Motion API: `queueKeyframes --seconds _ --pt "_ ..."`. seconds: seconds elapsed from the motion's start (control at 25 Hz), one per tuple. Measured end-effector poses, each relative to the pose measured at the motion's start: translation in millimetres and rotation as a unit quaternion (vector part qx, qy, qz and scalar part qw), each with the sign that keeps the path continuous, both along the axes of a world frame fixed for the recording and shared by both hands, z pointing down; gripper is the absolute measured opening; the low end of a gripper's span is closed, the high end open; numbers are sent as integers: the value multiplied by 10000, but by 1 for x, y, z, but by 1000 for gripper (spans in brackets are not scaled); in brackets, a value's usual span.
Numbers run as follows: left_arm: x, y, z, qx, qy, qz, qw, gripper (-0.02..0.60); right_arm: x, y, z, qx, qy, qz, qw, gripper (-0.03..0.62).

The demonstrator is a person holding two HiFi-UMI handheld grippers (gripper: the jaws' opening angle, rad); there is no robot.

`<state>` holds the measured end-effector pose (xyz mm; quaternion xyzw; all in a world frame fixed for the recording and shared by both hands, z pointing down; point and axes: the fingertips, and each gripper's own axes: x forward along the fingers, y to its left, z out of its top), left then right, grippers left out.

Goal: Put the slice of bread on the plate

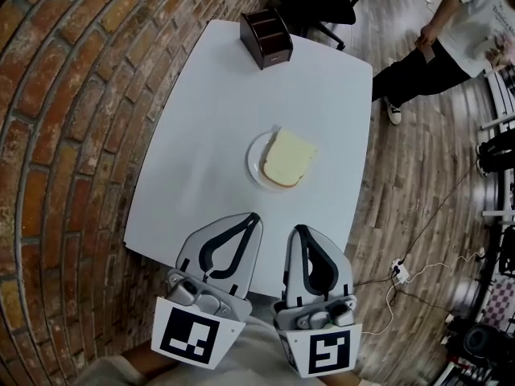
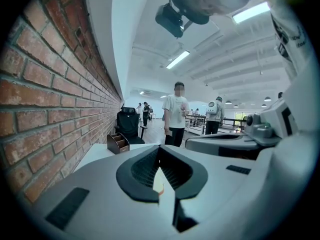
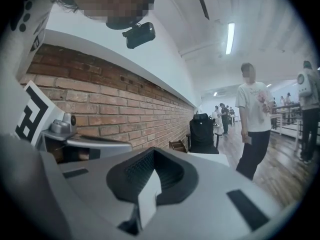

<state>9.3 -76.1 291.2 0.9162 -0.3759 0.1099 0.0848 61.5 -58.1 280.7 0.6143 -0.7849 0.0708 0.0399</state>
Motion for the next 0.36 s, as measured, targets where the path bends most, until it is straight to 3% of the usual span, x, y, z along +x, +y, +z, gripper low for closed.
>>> queueKeyframes --seconds 0.36 --pt "-1 7 2 6 -22 105 9999 9 -2 8 5 -144 -95 0 9999 6"
